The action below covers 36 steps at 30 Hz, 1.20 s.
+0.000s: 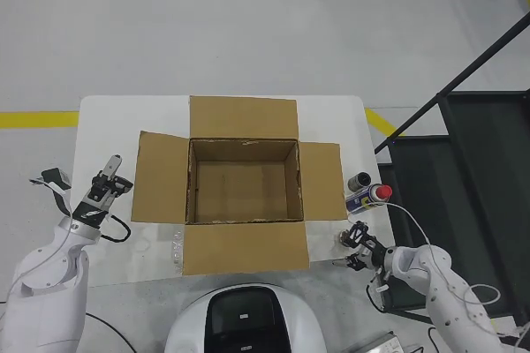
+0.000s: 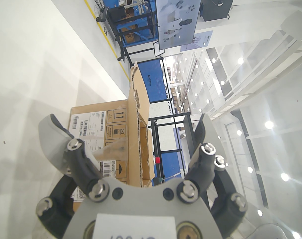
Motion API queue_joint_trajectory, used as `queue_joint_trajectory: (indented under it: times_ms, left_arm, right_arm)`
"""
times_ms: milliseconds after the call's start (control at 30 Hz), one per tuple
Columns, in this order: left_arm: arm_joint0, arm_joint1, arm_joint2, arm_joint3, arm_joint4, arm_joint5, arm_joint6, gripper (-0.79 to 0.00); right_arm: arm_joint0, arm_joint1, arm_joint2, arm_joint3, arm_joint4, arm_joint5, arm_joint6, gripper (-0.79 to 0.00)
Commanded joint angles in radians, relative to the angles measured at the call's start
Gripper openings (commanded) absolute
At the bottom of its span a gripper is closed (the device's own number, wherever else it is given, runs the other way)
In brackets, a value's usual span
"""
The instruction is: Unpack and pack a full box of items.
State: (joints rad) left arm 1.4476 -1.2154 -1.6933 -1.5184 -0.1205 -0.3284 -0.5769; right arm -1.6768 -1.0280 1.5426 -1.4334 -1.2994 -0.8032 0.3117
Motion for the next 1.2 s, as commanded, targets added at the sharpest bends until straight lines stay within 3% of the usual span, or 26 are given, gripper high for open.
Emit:
queue_joint_trajectory:
  times_ms: [0, 633, 767, 833, 933, 967, 1000, 1033, 1167]
  left_arm:
    - [0.000, 0.000, 0.000, 0.000, 0.000, 0.000, 0.000, 0.000]
    - [0.000, 0.000, 0.000, 0.000, 0.000, 0.000, 0.000, 0.000]
    - [0.000, 0.000, 0.000, 0.000, 0.000, 0.000, 0.000, 0.000]
    - [0.000, 0.000, 0.000, 0.000, 0.000, 0.000, 0.000, 0.000]
    - [0.000, 0.000, 0.000, 0.000, 0.000, 0.000, 0.000, 0.000]
    - [0.000, 0.000, 0.000, 0.000, 0.000, 0.000, 0.000, 0.000]
    - [0.000, 0.000, 0.000, 0.000, 0.000, 0.000, 0.000, 0.000]
    - [0.000, 0.000, 0.000, 0.000, 0.000, 0.000, 0.000, 0.000]
    - [0.000, 0.000, 0.000, 0.000, 0.000, 0.000, 0.000, 0.000]
  right_arm:
    - [0.010, 0.000, -0.011, 0.008, -0.008, 0.013, 0.003, 0.000]
    - [0.069, -0.001, -0.065, 0.057, -0.044, 0.112, 0.013, -0.006]
    - [0.079, -0.002, -0.074, 0.069, -0.044, 0.125, 0.017, -0.148]
    - [0.081, -0.002, -0.079, 0.072, -0.050, 0.132, 0.020, -0.339]
    - [0.082, -0.001, -0.083, 0.075, -0.053, 0.140, 0.018, -0.533]
    - [0.081, -0.001, -0.083, 0.074, -0.054, 0.142, 0.015, -0.671]
    - [0.078, 0.000, -0.082, 0.072, -0.056, 0.145, 0.011, -0.742]
    - [0.076, 0.001, -0.080, 0.068, -0.058, 0.148, 0.008, -0.785]
    - [0.055, 0.005, -0.063, 0.036, -0.076, 0.169, -0.006, -0.785]
